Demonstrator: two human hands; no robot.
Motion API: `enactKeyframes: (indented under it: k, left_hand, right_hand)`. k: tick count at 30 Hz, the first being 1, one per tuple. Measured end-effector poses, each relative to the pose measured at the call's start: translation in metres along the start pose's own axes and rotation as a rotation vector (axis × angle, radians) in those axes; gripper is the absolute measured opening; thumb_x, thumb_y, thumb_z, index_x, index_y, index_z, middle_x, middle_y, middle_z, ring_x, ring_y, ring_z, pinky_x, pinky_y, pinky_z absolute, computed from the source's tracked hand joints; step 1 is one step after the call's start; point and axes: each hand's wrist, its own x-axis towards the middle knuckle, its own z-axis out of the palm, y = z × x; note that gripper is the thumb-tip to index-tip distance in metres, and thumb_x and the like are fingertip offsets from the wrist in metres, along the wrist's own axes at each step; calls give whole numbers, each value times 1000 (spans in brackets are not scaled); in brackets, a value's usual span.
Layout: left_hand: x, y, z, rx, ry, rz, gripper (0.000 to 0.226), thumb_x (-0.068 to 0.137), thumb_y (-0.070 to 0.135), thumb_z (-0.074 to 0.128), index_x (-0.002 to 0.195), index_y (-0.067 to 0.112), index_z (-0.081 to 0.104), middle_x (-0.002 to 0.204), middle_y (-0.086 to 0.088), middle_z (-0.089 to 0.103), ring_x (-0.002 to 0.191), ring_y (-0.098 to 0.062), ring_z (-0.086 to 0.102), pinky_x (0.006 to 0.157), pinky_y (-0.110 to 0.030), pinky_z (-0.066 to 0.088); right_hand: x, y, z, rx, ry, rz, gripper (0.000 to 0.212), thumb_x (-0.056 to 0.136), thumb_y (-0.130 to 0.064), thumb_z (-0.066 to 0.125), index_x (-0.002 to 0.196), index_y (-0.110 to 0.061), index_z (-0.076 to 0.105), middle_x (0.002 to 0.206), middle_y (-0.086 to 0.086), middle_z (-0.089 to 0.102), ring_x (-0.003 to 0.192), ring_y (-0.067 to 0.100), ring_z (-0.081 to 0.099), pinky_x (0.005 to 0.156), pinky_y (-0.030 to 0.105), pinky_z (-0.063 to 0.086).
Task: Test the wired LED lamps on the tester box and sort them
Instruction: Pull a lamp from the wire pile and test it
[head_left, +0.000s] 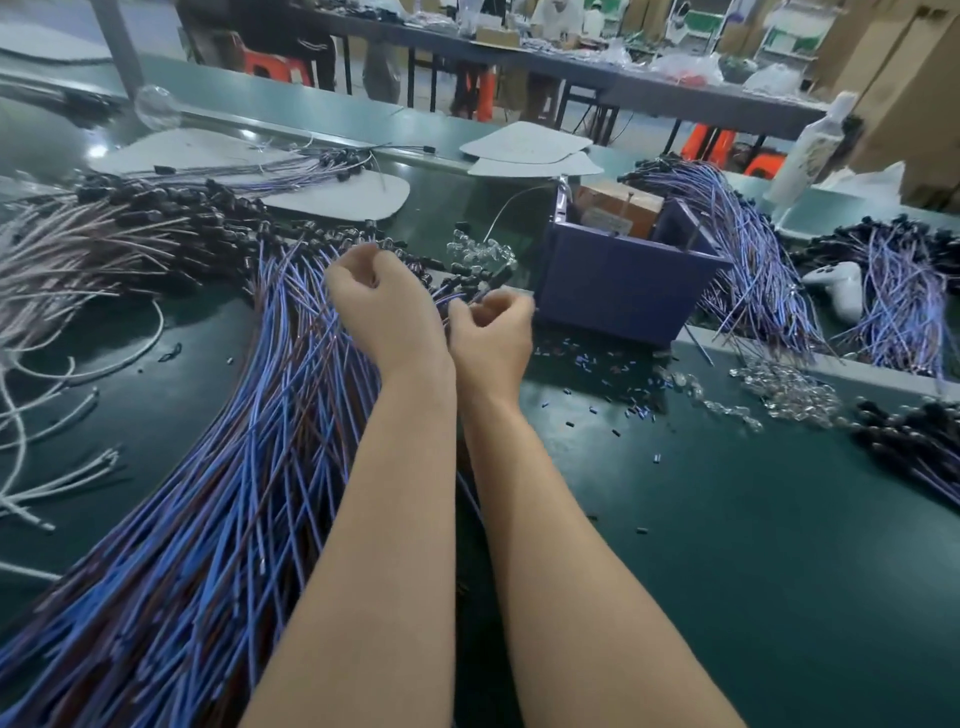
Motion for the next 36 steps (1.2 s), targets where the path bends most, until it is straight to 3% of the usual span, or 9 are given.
enactKeyframes:
  k: [3, 6, 12, 15, 18, 22, 28, 33, 36]
  left_hand:
    - [-11, -4, 8, -32, -215, -47, 13, 93, 12, 44, 80, 14, 47, 62, 2, 51, 47, -9, 41, 46, -21, 34]
    - [-29, -13, 21, 192, -583, -189, 34, 95, 24, 44, 63, 15, 46, 42, 6, 44, 30, -6, 30, 37, -15, 23]
    - [-74, -34, 39, 685, -1039, -480, 64, 99, 53, 29, 82, 0, 61, 56, -7, 69, 29, -4, 37, 35, -10, 25]
    - [-98, -49, 49, 533, -1012, -545, 45, 99, 51, 32, 89, 13, 54, 75, -4, 71, 37, -5, 49, 37, -13, 36]
    - [-114, -60, 57, 8, -842, -616, 23, 102, 28, 41, 86, 17, 54, 84, 2, 63, 49, -2, 57, 47, -16, 49]
    - [-116, -72, 55, -305, -672, -611, 27, 102, 13, 37, 84, 13, 57, 77, 1, 68, 59, -4, 60, 60, -16, 54]
    - [-123, -86, 54, -241, -706, -638, 29, 101, 4, 33, 86, 8, 57, 77, -4, 68, 63, -7, 64, 68, -18, 54]
    - [-123, -91, 52, -127, -757, -604, 24, 102, 13, 35, 92, 12, 56, 89, -4, 64, 75, -11, 60, 72, -21, 51]
    - [-124, -97, 52, 34, -807, -384, 29, 103, 19, 35, 90, 13, 59, 83, -1, 64, 71, -11, 57, 66, -21, 47]
  right_hand:
    - [12, -13, -20, 307, 50, 133, 26, 86, -4, 61, 102, -10, 42, 75, -4, 53, 57, 5, 53, 55, 11, 43]
    - [27, -30, -59, 528, 88, 167, 7, 91, 1, 55, 94, -4, 52, 70, 3, 54, 54, 8, 51, 48, 13, 44]
    - [37, -45, -164, 842, 362, 121, 14, 95, -6, 54, 80, -9, 53, 68, 3, 59, 50, 5, 57, 54, 15, 52]
    - [35, -40, -207, 919, 455, 124, 15, 94, -5, 54, 79, -7, 54, 56, 1, 60, 45, 6, 56, 49, 15, 51]
    - [30, -25, -238, 878, 549, 131, 21, 94, -5, 54, 74, -9, 52, 42, -5, 57, 40, 3, 53, 46, 14, 49]
    - [30, -1, -265, 955, 673, 156, 24, 96, -7, 50, 73, -9, 50, 43, -4, 57, 41, 4, 55, 46, 14, 50]
    - [27, 16, -242, 297, 429, 264, 22, 95, -12, 51, 74, -11, 54, 60, 1, 56, 45, 8, 54, 47, 19, 49]
    - [21, 13, -217, -434, 333, -302, 16, 94, -13, 50, 100, -12, 65, 95, 2, 66, 89, 16, 58, 82, 18, 45]
    - [26, 15, -197, -623, 74, -352, 28, 96, -15, 46, 118, -10, 62, 117, 6, 65, 111, 21, 56, 100, 34, 40]
